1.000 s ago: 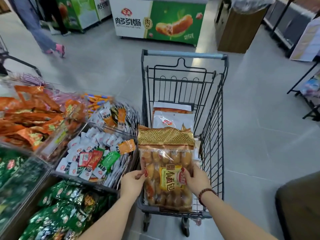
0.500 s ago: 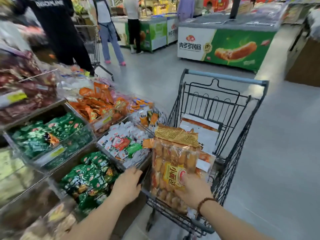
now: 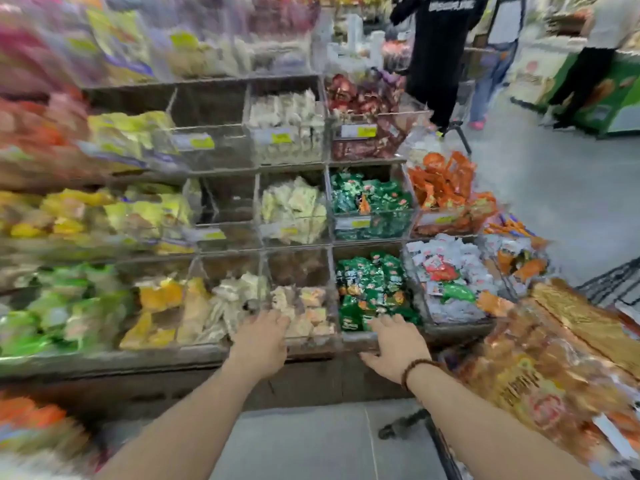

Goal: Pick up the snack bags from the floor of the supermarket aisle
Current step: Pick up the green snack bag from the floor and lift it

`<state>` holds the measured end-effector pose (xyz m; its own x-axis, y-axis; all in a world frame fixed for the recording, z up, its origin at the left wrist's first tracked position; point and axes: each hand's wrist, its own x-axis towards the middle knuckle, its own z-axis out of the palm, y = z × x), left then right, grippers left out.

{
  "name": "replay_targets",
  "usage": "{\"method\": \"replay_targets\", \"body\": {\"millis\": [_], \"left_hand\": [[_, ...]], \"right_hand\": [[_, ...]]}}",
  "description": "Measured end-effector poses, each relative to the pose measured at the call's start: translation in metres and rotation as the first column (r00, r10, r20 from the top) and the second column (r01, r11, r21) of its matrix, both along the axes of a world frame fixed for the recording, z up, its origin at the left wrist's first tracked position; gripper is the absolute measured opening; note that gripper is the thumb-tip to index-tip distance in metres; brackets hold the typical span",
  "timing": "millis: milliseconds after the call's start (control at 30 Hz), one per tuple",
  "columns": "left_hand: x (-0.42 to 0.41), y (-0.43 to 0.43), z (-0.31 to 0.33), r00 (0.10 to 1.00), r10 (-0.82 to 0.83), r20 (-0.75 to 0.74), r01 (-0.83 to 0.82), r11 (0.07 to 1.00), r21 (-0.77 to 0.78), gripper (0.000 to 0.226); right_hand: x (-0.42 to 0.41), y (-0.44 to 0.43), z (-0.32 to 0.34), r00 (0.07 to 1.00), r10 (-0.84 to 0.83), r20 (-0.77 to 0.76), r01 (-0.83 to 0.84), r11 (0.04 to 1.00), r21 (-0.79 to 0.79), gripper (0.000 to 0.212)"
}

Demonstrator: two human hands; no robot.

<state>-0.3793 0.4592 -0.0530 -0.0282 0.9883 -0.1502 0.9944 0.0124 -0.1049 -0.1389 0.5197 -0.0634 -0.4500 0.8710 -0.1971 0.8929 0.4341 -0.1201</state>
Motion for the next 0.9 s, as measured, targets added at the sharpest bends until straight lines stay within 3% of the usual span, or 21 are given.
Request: {"method": "replay_targets", "body": {"millis": [200,400,667,900], "left_hand": [[-0.125,-0.125,0.001,0.953,0.299,0.046,-0.302,0.949,0.086,0.049],[-0.224,-0.286,0.004,0.805,0.58,0.126,-0.593,0.798,0.108,0.036],[-0.325,-0.452,0.019,0.588,0.79,0.175,-0.808,0.564,0.168,0.044],[-0.405,-0.521,0.032,0.401,0.898,0.183,-0.909,0.364,0.203,0.049]], "right_hand": [[-0.156,-0.037,0.016,0.947,0.32,0.002,-0.32,0.947,0.024,0.056],[-0.299,-0.139,0.031,0.825,0.565,0.008,-0.563,0.822,0.083,0.056],[-0.47,-0.261,0.034,0.6,0.8,-0.017,-0.791,0.596,0.14,0.056],[-0.586,-0.319,0.043,0.399,0.917,-0.003,-0.903,0.394,0.173,0.052]]}}
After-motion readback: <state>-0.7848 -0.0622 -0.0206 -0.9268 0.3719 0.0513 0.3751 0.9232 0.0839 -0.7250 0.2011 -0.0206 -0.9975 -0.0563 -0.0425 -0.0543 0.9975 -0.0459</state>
